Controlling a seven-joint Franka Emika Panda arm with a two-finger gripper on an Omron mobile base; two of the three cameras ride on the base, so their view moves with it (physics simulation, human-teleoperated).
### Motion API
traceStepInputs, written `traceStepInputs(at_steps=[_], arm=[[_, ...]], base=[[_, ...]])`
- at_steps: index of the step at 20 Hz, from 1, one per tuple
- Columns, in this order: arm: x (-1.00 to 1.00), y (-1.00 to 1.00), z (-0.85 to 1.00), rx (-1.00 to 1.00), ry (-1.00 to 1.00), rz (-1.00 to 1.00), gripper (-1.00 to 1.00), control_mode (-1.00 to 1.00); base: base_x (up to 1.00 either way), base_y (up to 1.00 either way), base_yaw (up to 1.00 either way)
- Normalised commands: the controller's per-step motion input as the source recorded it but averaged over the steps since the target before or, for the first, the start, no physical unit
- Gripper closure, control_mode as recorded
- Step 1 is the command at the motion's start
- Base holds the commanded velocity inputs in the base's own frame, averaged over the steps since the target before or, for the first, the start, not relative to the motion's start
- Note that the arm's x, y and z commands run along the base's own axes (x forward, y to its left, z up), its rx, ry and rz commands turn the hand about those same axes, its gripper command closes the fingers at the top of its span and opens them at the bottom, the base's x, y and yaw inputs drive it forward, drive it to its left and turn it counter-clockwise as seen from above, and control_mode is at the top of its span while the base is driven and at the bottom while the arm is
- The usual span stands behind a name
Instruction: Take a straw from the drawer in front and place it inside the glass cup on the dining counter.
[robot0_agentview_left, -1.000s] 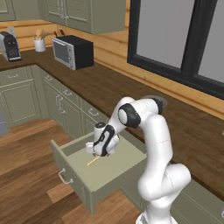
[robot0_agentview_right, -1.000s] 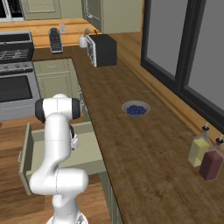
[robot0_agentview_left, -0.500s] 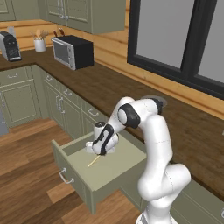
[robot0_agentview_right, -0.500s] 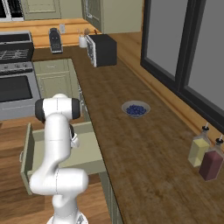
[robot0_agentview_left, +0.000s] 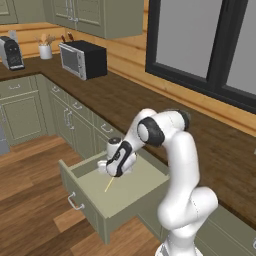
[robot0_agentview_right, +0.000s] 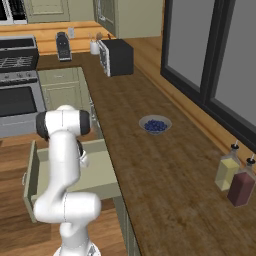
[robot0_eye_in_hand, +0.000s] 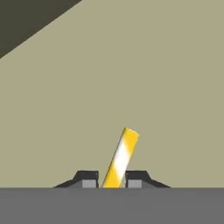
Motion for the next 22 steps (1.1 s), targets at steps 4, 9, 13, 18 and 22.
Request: traceStepInputs(at_steps=[4, 9, 13, 18, 22], arm=[[-0.42, 0.00, 1.00, 0.13, -0.18, 0.00, 1.00, -1.00], [-0.27, 0.00, 1.00, 0.18, -0.10, 0.01, 1.00, -1.00], [-0.04, 0.00, 1.00, 0.15, -0.04, 0.04, 1.00, -1.00], [0.02, 0.00, 1.00, 0.06, -0.05, 0.02, 1.00, -1.00], [0.08, 0.00, 1.00, 0.01, -0.04, 0.01, 1.00, -1.00]], base=[[0.00, 0.00, 0.00], [0.00, 0.00, 0.00], [0.00, 0.00, 0.00], [0.00, 0.00, 0.00], [0.00, 0.00, 0.00]])
